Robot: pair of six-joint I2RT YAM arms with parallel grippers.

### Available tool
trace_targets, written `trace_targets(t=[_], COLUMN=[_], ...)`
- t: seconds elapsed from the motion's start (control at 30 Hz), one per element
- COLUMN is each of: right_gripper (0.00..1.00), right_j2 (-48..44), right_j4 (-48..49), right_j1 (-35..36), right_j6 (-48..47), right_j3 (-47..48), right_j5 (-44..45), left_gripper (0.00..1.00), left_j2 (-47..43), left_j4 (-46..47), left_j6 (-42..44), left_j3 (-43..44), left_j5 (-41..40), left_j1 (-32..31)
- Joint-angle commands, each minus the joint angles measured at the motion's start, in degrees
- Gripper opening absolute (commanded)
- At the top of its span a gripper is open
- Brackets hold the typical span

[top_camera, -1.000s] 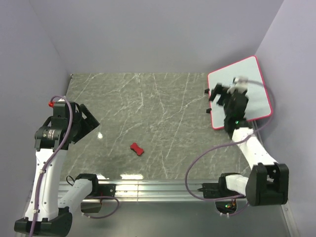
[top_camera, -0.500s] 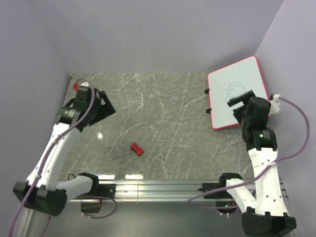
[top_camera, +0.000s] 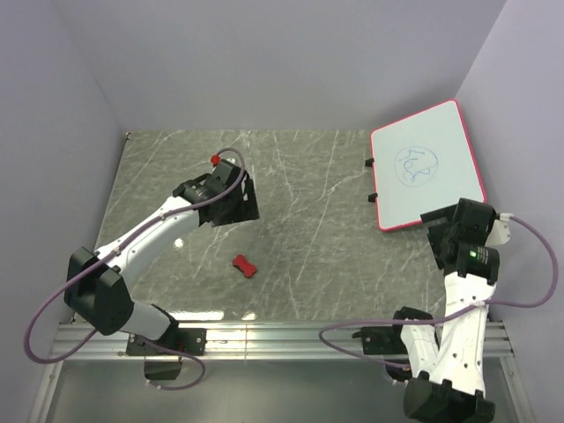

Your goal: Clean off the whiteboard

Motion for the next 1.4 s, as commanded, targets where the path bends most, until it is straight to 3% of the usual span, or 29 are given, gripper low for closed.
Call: trace_targets(t=[0.0,0.27,0.57,1.03,1.23,1.33,1.37], right_gripper=[0.92,0.92,0.93,0.93,0.93,0.93,0.93], right_j2=[0.1,1.4,5.1,7.5,7.5,8.0,8.0], right_j4=[1.4,8.7,12.5,18.4,19.5,19.7,19.9], right_j1=[-2.0,-3.8,-5.2,-4.0,-3.1,-3.0,-2.9], right_j6=[1.1,1.9,-4.7,-5.3,-6.2,-6.2,-6.3], right_j3=[-5.2,-10.3,-7.2,-11.4,-12.1,-11.5,-11.2], right_j5=[-5.4,-6.9,-8.5,-11.5,-11.3,-11.0,-10.9], left_gripper=[0.82,0.82,0.86,0.86,0.77,0.69,0.62], left_j2=[-4.3,-4.1,-2.0,7.4,11.5,12.3,12.5], left_j4=[1.7,-3.6,2.3,8.5,7.3,7.4,6.9], left_j6=[-5.5,-17.1,-23.5,-29.9,-31.1,-30.8,-30.8], left_j3=[-3.8,-7.8,-19.0,-20.4,-19.3,-18.8,-18.5], left_j5=[1.5,-2.8,-4.3,-7.3,-8.2,-8.8,-9.1], left_j1=[-1.4,-8.2,-9.2,-13.2,-13.3,-13.3,-13.3])
